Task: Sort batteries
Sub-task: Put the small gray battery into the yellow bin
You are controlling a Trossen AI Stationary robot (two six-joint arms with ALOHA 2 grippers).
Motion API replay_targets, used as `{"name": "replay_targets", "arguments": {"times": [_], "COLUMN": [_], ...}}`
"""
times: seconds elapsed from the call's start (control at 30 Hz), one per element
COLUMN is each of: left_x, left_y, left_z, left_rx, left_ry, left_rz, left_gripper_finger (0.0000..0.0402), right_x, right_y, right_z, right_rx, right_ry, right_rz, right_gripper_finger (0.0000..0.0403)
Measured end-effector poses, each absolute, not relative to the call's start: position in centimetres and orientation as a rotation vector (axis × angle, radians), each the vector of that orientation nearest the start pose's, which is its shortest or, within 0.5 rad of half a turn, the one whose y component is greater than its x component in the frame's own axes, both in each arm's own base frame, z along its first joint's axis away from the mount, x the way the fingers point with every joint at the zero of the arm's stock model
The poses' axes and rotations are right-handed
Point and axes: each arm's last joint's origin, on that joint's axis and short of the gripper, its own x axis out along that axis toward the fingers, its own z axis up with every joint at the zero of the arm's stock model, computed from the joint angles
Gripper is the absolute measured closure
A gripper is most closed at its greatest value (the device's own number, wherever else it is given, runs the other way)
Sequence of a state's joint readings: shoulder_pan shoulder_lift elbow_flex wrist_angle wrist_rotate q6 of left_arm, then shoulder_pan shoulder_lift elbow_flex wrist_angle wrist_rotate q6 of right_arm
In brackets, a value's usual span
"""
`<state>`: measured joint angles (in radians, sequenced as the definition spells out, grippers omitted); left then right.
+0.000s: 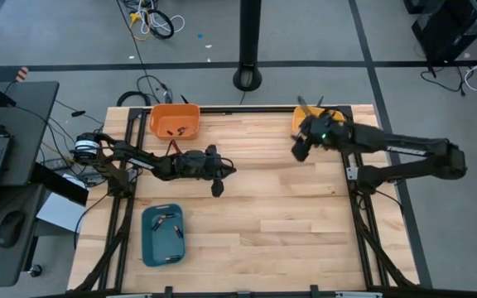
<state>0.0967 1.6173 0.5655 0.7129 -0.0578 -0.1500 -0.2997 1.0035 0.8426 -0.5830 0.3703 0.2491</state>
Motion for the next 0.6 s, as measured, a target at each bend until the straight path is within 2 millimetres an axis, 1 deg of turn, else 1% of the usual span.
{"name": "replay_targets", "arguments": {"times": [0.1, 0.17, 0.33, 0.6], "left_x": [29.5, 29.5, 29.6, 29.6], "left_y": [3.0, 3.1, 3.0, 2.5], "left_z": [15.2, 15.2, 15.2, 15.2], "left_rx": [-0.146, -0.146, -0.168, -0.158], "left_ry": [0.327, 0.327, 0.325, 0.325], "left_rz": [0.18, 0.181, 0.182, 0.176], "left_gripper_finger": [0.0378, 0.0378, 0.0378, 0.0378], "right_x": [17.8, 17.2, 16.3, 16.2], "right_y": [-8.0, -8.8, -10.6, -13.3], "right_z": [29.5, 29.6, 28.5, 26.5], "right_rx": [0.238, 0.253, 0.295, 0.375], "right_ry": [0.651, 0.662, 0.766, 0.868], "right_rz": [-0.803, -0.849, -0.952, -1.065], "right_gripper_finger": [0.0195, 0.0194, 0.0194, 0.0193]}}
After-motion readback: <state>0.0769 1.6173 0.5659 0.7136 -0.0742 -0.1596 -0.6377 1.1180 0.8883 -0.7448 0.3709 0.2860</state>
